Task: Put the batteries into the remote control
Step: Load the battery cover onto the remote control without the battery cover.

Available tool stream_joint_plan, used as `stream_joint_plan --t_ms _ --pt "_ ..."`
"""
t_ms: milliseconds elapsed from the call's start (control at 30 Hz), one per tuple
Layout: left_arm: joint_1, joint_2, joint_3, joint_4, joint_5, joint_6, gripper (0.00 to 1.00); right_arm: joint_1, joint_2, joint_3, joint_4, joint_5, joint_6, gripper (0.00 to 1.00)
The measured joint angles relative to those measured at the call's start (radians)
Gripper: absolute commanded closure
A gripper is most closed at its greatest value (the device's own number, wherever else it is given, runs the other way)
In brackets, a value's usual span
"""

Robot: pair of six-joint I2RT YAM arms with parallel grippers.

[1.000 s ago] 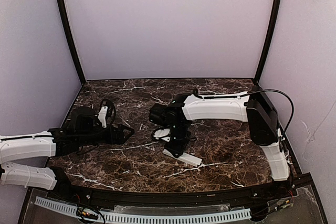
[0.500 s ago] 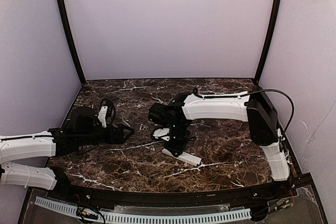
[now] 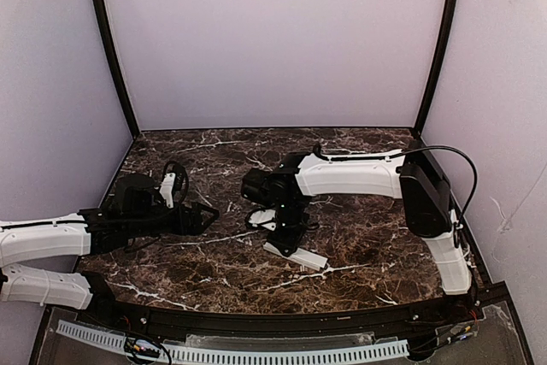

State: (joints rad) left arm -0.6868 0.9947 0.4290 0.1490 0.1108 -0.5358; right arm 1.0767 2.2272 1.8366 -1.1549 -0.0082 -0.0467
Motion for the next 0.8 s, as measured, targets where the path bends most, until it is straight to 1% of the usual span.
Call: stream_joint_plan --t_ms 300,467,633,733,800 --pt "0.004 0.0 0.0 0.0 0.002 0.0 0.01 0.0 0.001 0.0 -0.001 0.0 -0.001 0.71" --pt "0.004 0.0 0.0 0.0 0.002 0.0 0.01 0.0 0.003 0.004 -0.002 0.0 -0.001 0.67" --pt "0.004 0.0 0.0 0.0 0.002 0.0 0.01 0.0 0.004 0.013 -0.005 0.0 -0.001 0.66" --pt "0.004 0.0 -0.003 0.0 0.002 0.0 0.01 0.0 0.004 0.017 -0.005 0.0 -0.001 0.67" --pt "0.004 0.0 -0.005 0.0 0.002 0.0 0.01 0.0 0.004 0.017 -0.006 0.0 -0.002 0.7"
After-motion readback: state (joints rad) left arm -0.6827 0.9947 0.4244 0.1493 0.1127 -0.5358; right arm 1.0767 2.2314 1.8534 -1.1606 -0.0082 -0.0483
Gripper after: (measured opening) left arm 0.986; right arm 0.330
